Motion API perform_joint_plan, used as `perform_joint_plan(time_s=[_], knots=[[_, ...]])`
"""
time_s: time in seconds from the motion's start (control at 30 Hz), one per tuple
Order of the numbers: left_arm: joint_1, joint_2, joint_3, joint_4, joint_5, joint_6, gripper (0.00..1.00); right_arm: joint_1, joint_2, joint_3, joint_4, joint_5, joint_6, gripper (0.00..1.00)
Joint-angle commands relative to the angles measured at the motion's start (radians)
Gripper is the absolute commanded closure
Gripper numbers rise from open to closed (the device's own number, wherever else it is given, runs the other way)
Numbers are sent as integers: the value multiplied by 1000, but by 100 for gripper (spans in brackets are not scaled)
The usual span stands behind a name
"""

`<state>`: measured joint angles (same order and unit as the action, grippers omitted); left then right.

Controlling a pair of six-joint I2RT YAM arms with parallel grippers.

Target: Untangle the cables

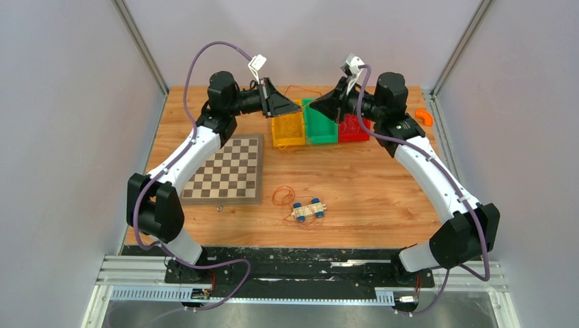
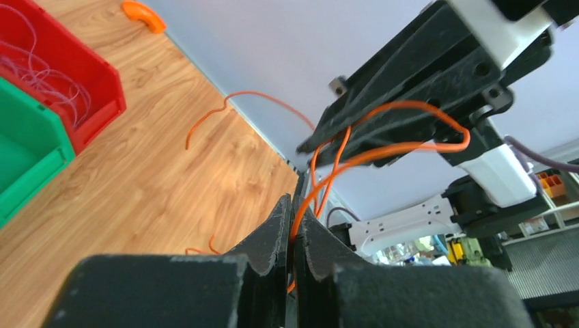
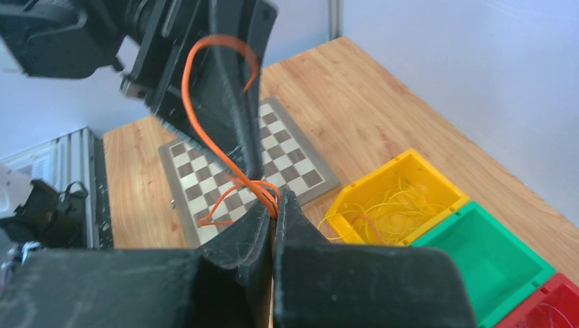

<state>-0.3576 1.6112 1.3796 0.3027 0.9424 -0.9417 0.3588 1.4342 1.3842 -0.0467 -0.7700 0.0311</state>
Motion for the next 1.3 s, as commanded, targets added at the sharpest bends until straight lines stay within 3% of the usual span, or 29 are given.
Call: perform_joint_plan(time_s=[0.0, 0.07, 0.13, 0.17, 0.2, 0.33, 0.5, 0.63, 0.73, 1.03, 1.27], knots=[[5, -6, 44, -209, -56, 178, 87, -39, 26, 72, 115, 144, 68, 100], [-2, 8, 53, -260, -81, 191, 81, -45, 54, 83, 116, 198, 81, 100], [-6, 10, 50, -273, -97, 198, 68, -46, 75, 86, 116, 224, 86, 100], [-6, 9, 50, -275, -100, 202, 53, -46, 82, 83, 117, 229, 88, 100], [-4, 4, 57, -282, -107, 218, 47, -46, 89, 78, 117, 228, 87, 100], [39, -41, 60, -264, -134, 218, 3, -46, 107, 28, 119, 261, 43, 100], [134, -105, 45, -286, -178, 234, 0, -46, 159, 9, 117, 410, -15, 100], [166, -127, 29, -400, -249, 268, 0, -33, 218, 16, 116, 504, -26, 100], [173, -152, -29, -372, -251, 258, 0, -17, 284, 41, 116, 587, -23, 100], [180, -143, -39, -392, -282, 303, 0, 66, 515, 235, 85, 1014, -104, 100], [193, -119, -18, -406, -293, 314, 0, 95, 698, 412, -22, 1107, -57, 100]])
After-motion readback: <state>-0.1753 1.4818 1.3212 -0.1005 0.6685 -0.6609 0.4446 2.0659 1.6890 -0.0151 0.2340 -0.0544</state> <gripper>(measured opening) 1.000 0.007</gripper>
